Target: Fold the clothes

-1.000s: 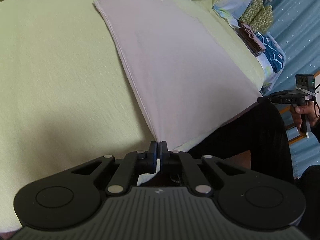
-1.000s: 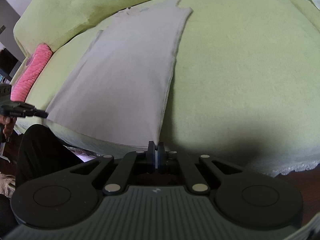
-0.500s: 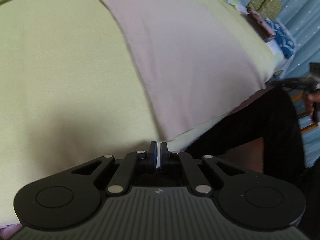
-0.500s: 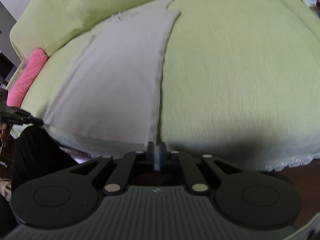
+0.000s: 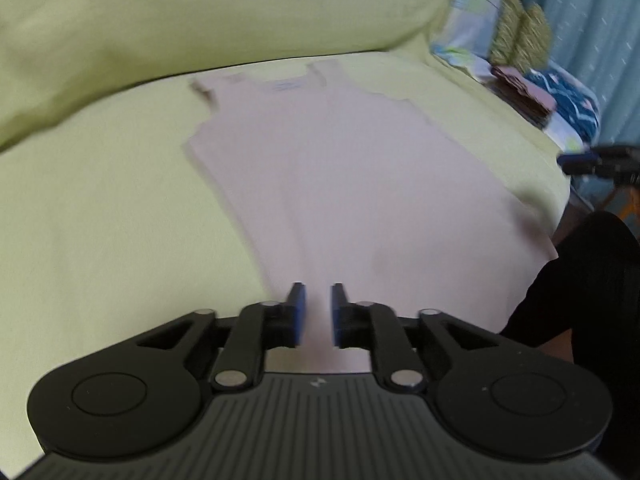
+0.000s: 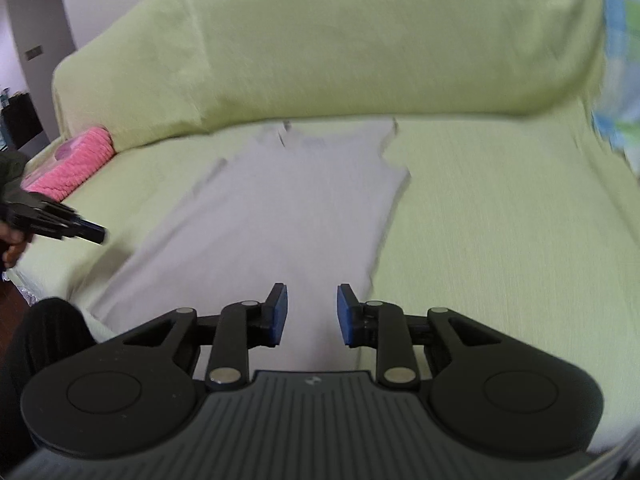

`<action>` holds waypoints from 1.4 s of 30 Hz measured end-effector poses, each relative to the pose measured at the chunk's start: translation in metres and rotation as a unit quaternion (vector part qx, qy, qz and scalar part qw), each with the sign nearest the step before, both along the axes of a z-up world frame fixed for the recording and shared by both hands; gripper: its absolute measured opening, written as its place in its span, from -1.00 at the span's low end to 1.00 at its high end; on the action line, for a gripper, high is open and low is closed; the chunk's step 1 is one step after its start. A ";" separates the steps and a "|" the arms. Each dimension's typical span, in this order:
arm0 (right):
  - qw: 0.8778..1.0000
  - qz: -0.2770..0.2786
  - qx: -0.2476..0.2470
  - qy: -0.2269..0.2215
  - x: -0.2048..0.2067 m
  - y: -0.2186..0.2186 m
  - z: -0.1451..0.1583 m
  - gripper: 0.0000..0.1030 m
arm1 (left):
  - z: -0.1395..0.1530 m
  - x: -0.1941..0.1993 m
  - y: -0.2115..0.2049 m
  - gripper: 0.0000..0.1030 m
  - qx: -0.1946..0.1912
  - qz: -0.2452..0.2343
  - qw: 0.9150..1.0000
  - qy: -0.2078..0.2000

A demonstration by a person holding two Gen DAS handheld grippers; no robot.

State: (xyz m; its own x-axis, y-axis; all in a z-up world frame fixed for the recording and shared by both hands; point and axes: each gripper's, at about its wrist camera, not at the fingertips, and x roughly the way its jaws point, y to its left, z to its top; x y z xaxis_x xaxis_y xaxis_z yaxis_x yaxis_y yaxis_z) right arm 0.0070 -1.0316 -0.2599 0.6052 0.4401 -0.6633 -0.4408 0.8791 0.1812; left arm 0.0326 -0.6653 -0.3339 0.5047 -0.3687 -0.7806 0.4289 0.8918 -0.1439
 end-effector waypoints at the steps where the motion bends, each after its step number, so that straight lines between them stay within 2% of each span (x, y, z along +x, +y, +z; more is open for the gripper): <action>1: 1.000 0.002 0.004 -0.006 0.002 0.003 0.002 -0.56 | -0.004 0.006 -0.007 -0.59 0.004 -0.003 1.000 -0.002; 5: 1.000 0.013 0.015 -0.008 0.012 0.013 -0.002 -0.55 | -0.022 0.025 -0.021 -0.58 0.005 0.002 1.000 -0.008; 7: 1.000 0.019 0.009 -0.002 0.020 0.019 -0.009 -0.54 | -0.039 0.036 -0.014 -0.58 0.005 0.015 1.000 0.005; 9: 1.000 0.025 0.001 0.005 0.028 0.024 -0.017 -0.54 | -0.043 0.036 0.002 -0.57 -0.002 0.020 1.000 0.006; 12: 1.000 0.020 -0.003 0.006 0.041 0.029 -0.027 -0.53 | -0.035 0.036 0.021 -0.58 -0.009 0.026 1.000 0.000; 15: 1.000 0.004 0.001 0.004 0.056 0.030 -0.035 -0.48 | -0.022 0.043 0.027 -0.58 -0.018 0.036 0.999 -0.025; 20: 1.000 0.014 -0.014 -0.005 0.082 0.056 -0.048 -0.46 | -0.015 0.069 0.009 -0.57 -0.048 0.028 0.997 -0.059; 23: 0.999 0.041 -0.022 -0.020 0.106 0.080 -0.055 -0.45 | -0.029 0.092 -0.007 -0.57 -0.042 0.010 0.998 -0.053; 25: 0.998 0.052 -0.023 -0.023 0.119 0.091 -0.060 -0.45 | -0.041 0.102 -0.010 -0.57 -0.024 0.004 0.999 -0.045; 28: 0.998 0.058 -0.034 -0.015 0.146 0.105 -0.076 -0.44 | -0.047 0.113 -0.001 -0.46 -0.013 0.017 0.999 -0.048; 32: 0.998 0.030 -0.049 0.001 0.174 0.109 -0.095 -0.44 | -0.044 0.131 0.016 -0.55 -0.010 0.046 0.997 -0.061; 37: 0.999 -0.011 -0.021 -0.024 0.198 0.106 -0.094 -0.43 | -0.028 0.169 0.020 -0.55 -0.019 0.055 0.993 -0.100; 42: 0.998 -0.058 0.001 -0.036 0.236 0.116 -0.093 -0.37 | -0.033 0.222 0.009 -0.53 -0.025 0.054 0.992 -0.107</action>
State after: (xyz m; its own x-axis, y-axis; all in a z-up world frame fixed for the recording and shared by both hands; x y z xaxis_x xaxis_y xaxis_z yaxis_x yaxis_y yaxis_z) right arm 0.2432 -0.9157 -0.3525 0.6977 0.3654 -0.6162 -0.3482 0.9247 0.1540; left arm 0.2544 -0.6568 -0.3670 0.6956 -0.3382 -0.6339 0.3559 0.9286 -0.1048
